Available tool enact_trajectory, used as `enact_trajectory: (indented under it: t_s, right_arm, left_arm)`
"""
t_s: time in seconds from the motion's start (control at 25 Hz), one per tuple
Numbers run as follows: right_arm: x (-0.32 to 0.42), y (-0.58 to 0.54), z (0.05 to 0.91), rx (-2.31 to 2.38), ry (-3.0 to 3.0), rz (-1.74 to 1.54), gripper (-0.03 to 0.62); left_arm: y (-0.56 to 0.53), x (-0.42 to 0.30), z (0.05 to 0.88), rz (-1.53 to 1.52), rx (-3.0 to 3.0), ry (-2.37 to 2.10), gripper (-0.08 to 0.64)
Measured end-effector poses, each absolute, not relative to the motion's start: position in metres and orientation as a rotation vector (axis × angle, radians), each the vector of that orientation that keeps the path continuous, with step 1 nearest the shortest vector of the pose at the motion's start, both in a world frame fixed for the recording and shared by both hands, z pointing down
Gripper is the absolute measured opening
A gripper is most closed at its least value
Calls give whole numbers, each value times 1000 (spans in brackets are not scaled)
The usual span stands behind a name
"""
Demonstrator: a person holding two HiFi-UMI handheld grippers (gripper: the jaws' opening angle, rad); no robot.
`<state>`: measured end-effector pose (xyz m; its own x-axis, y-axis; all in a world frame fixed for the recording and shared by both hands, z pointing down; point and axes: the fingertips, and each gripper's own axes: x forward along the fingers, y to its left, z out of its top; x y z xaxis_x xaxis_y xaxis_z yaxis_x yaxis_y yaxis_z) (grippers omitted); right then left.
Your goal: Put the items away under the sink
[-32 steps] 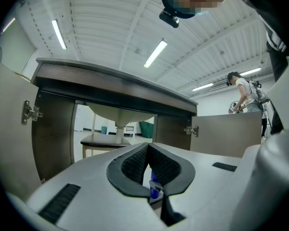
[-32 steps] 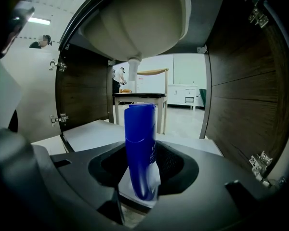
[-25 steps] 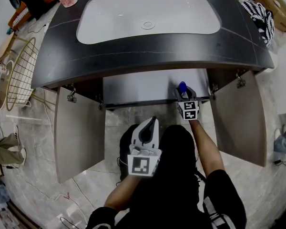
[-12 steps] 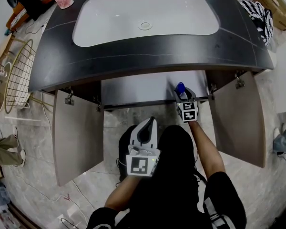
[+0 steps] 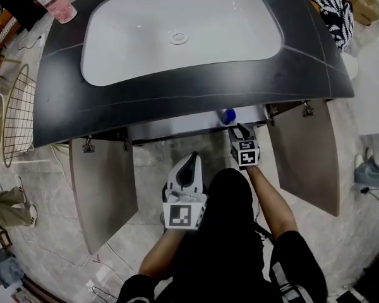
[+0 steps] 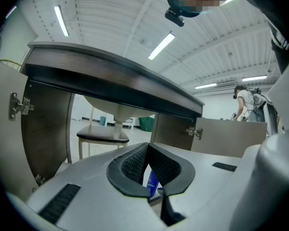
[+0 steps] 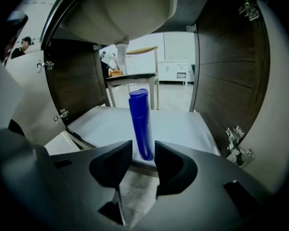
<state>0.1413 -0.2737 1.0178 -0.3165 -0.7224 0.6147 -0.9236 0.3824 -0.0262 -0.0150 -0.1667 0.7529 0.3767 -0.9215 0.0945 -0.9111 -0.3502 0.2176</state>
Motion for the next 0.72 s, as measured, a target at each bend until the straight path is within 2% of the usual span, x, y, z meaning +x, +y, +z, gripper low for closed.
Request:
enact_trajectory:
  t_s: [0.28, 0.72]
  right_arm:
    - [134, -235, 966, 1284, -2020, 660, 31]
    - [122, -165, 808, 1290, -1922, 796, 12]
  left_arm:
    - [-166, -27, 690, 71, 2345, -1608, 15]
    - [-139, -35, 542, 149, 2286, -1548, 15]
